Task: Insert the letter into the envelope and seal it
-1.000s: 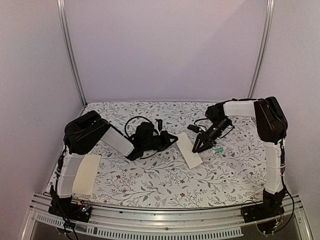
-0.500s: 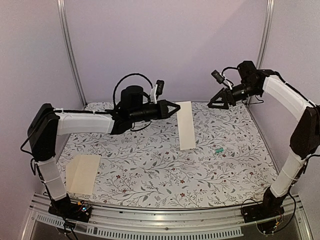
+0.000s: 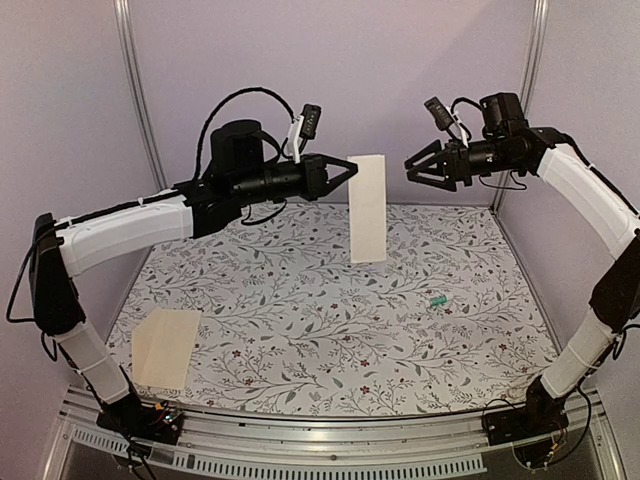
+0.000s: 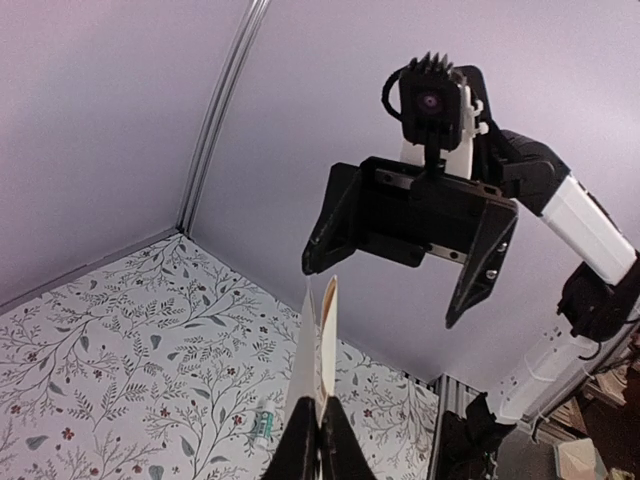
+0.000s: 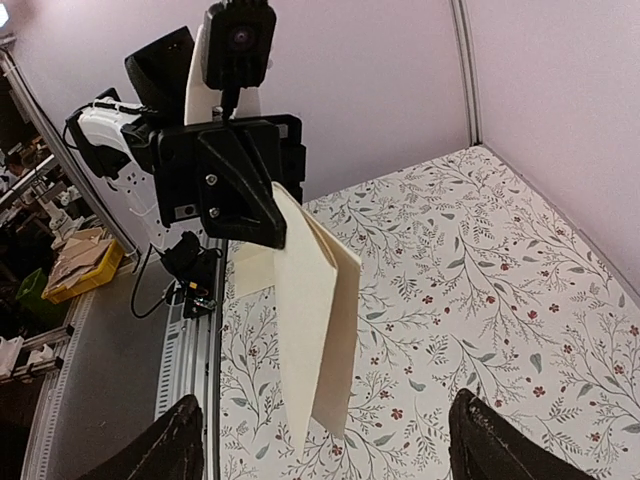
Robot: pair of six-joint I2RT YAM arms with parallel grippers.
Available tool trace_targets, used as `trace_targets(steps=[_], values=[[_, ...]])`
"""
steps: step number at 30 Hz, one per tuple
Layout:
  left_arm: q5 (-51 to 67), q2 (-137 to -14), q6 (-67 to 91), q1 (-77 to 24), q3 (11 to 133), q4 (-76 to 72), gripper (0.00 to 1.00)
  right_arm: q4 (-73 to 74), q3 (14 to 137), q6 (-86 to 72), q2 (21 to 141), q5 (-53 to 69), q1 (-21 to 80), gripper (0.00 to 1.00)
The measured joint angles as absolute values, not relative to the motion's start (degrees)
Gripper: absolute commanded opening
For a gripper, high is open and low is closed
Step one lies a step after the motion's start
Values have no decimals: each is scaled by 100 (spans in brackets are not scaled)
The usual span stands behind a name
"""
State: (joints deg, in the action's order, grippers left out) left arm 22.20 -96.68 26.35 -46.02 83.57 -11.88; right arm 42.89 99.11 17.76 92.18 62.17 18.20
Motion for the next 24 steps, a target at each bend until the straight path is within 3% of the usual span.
trace_targets(steps=[3,10,14,16,21,24], values=[[2351,-9577,2543,-4602,8455,-1173,1,4403,10350,1824,9470,6228,2027,81],[2639,-9421,2464,-4595,8342,-1500,1,4064,10027,1533,9445,6215,2502,81],[2897,-9417,2390,-4563,8337,-1590,1,3822,9907,1367,9445,6233,2788,72],[3033,-9415,2403,-4541,8329,-1605,1,3704,9824,1245,9463,6274,2884,64],[3260,-9249,2526,-4416,8088,-1761,1,3481,9771,1011,9504,6412,2982,19],[3308,-9207,2646,-4296,8031,-1900,2,3367,9771,873,9504,6501,3000,2]])
